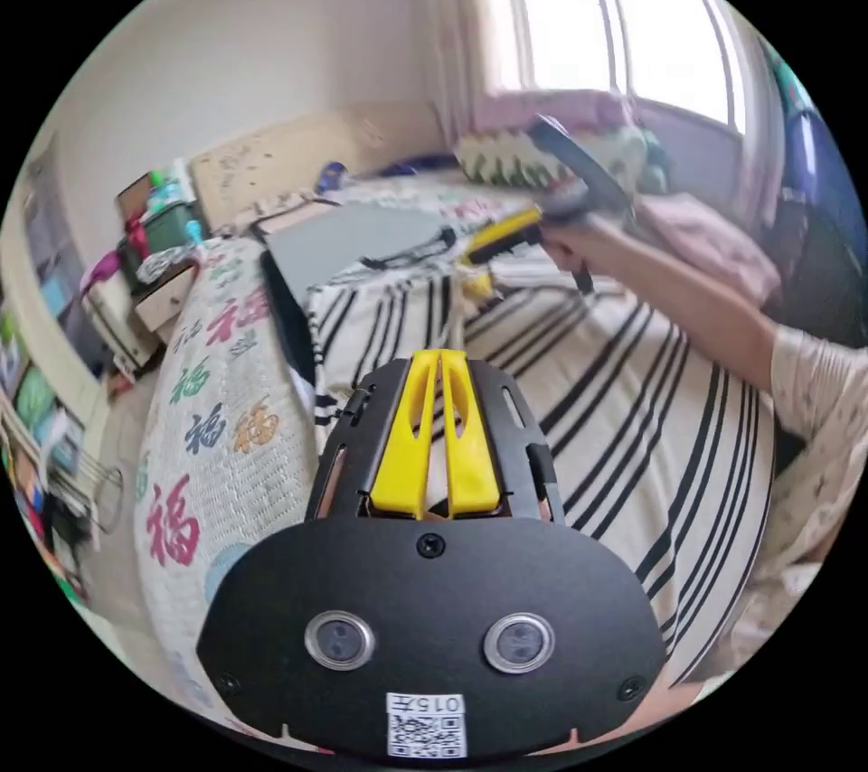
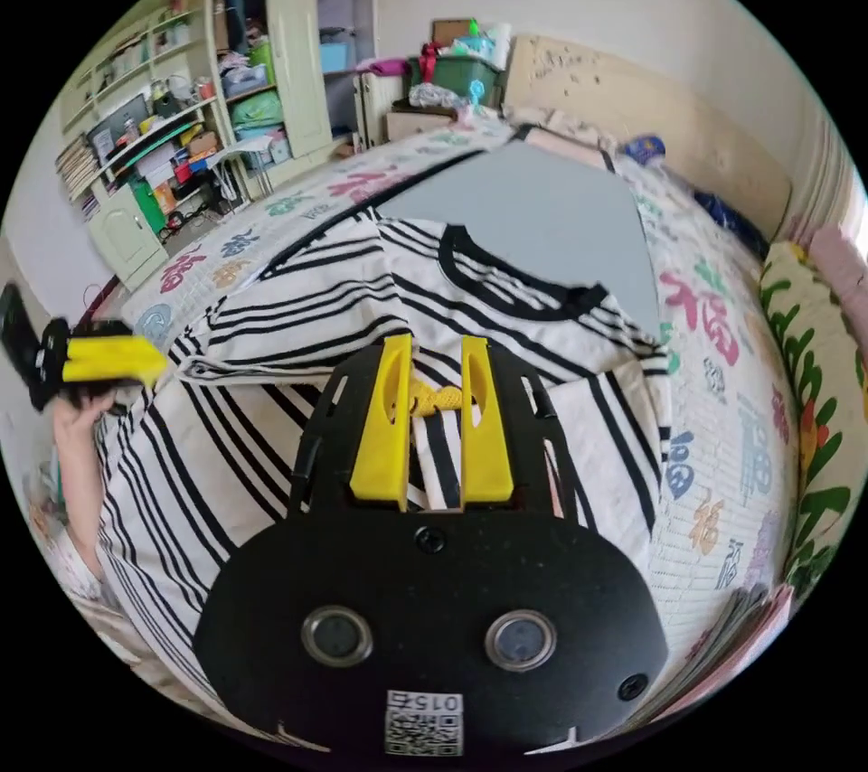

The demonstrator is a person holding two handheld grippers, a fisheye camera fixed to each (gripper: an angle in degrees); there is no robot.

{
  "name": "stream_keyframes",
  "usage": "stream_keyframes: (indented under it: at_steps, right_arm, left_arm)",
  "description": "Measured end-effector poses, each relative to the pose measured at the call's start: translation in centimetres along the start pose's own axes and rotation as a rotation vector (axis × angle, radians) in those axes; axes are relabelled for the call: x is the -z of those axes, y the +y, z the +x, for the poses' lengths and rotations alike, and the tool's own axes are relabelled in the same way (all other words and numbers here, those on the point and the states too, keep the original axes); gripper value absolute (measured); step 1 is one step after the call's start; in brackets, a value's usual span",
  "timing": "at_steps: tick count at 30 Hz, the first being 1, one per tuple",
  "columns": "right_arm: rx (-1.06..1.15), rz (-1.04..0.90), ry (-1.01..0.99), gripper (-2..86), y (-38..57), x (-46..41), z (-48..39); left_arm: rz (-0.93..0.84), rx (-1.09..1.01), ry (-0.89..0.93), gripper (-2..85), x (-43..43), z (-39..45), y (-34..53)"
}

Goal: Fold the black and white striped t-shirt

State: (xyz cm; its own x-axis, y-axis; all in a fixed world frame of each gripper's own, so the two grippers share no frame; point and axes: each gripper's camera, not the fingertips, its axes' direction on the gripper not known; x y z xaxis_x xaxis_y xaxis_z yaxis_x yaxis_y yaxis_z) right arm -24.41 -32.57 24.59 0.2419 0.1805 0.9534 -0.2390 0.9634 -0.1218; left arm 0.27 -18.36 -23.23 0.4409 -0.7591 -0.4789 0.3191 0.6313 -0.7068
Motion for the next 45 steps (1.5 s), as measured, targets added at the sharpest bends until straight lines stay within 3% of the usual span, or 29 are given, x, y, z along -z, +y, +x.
stream_keyframes:
  at_steps: [4,7,10,22,30,34,37,41,45]
  right_arm:
    - [0.29,0.04,-0.23,8.5,1.3,3.9,-7.8]
    - [0.469,-0.062,-0.348,10.0,2.6,3.3,-13.7]
    - [0.6,-0.134,-0.339,10.9,4.8,2.2,-18.0]
    - [0.671,-0.167,-0.259,3.0,6.9,4.2,-22.1]
    - [0.696,-0.17,-0.338,7.0,4.1,7.1,-23.0]
    - [0.574,0.079,-0.374,7.7,0.1,15.2,-17.8]
    - [0.364,0.244,-0.281,6.4,-2.0,18.7,-11.9]
    - [0.111,0.171,-0.265,7.8,-4.1,17.2,-3.8]
    - [-0.166,0.035,-0.099,10.9,-4.7,13.1,3.9]
  left_arm:
    - [-0.034,0.15,-0.14,0.1,-2.5,-4.0,-1.9]
    - [-0.173,0.098,-0.206,2.0,-7.4,-3.4,-4.4]
    - [-0.321,0.024,-0.294,5.4,-12.3,-2.0,-7.0]
    - [-0.369,0.047,-0.325,1.3,-15.0,-5.2,-14.8]
    - [-0.347,0.09,-0.239,1.6,-11.8,-8.6,-19.1]
    - [-0.128,0.271,-0.002,2.4,-4.1,-12.8,-22.4]
    - [-0.073,0.242,0.013,3.5,-0.9,-15.1,-26.9]
    - [-0.11,0.183,-0.032,5.7,-2.7,-17.4,-31.6]
    - [-0.216,0.168,-0.134,10.8,-11.5,-19.5,-34.7]
